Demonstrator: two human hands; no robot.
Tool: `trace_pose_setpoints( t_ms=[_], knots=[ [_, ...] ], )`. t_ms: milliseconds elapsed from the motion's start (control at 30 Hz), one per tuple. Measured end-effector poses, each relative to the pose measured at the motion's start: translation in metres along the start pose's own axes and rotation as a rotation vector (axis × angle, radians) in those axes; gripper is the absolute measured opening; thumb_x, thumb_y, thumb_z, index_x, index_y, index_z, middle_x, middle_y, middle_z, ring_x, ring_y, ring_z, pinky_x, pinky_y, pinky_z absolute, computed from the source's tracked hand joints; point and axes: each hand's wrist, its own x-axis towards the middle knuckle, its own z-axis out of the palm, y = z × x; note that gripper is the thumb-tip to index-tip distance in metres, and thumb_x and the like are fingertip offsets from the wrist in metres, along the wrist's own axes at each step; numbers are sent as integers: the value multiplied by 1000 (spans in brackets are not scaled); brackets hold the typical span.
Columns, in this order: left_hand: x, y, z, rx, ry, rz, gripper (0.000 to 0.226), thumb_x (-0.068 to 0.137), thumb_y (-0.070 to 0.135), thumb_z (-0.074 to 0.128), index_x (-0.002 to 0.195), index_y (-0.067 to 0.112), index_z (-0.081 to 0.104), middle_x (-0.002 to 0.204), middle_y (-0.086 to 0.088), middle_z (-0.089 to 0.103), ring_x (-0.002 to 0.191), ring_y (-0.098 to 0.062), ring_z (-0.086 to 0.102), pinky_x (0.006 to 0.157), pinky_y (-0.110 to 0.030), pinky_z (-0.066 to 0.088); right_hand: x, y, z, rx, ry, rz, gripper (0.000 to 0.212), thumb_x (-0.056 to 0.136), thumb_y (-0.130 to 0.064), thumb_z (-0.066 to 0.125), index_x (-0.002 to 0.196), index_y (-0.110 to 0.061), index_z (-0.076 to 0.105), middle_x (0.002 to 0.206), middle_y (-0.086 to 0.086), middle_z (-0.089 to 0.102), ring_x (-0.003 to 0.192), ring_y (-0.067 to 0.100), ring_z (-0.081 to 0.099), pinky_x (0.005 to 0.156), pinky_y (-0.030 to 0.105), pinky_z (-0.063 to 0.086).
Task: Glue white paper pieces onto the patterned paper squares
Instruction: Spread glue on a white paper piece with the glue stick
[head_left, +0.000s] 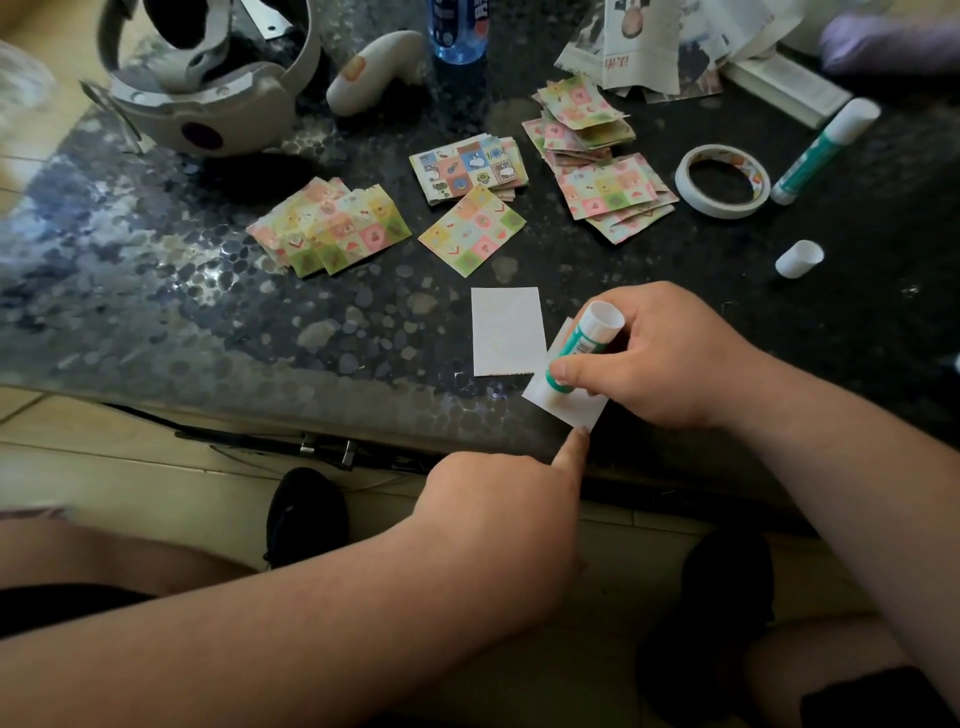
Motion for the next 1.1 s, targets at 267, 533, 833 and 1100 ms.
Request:
trace_pose_setpoints(
  t_ms=[267, 533, 833, 1100],
  knots=[
    [0, 2, 0, -8, -18, -1, 95, 99, 55, 52, 158, 30, -19, 76, 4, 46, 70, -18, 50, 61, -34, 43, 0, -3, 8, 52, 34, 17, 21, 84, -40, 81, 92, -23, 72, 86, -9, 72, 81, 9, 69, 79, 41, 60],
    [-1, 1, 0, -15, -8, -9, 96, 99, 56, 53, 158, 30, -19, 75, 4, 49, 66, -17, 49, 57, -33, 40, -1, -3, 9, 43, 12, -7, 20, 84, -38, 80, 90, -20, 73, 87, -8, 72, 84, 13, 69, 77, 43, 59],
    [-3, 0, -2, -23, 1, -1, 97, 99, 56, 52, 157, 30, -21, 74, 4, 47, 68, -19, 49, 59, -33, 40, 5, 8, -4, 30, 113, 67, 20, 83, -38, 82, 86, -21, 72, 80, -6, 73, 76, 9, 69, 72, 36, 58],
    [0, -3, 6, 75, 169, 45, 87, 98, 57, 51, 161, 24, 2, 121, -7, 53, 109, -27, 51, 84, -41, 45, 4, 12, -4, 161, 87, 70, 19, 83, -35, 82, 91, -20, 74, 78, -4, 76, 72, 9, 73, 73, 35, 61]
  ],
)
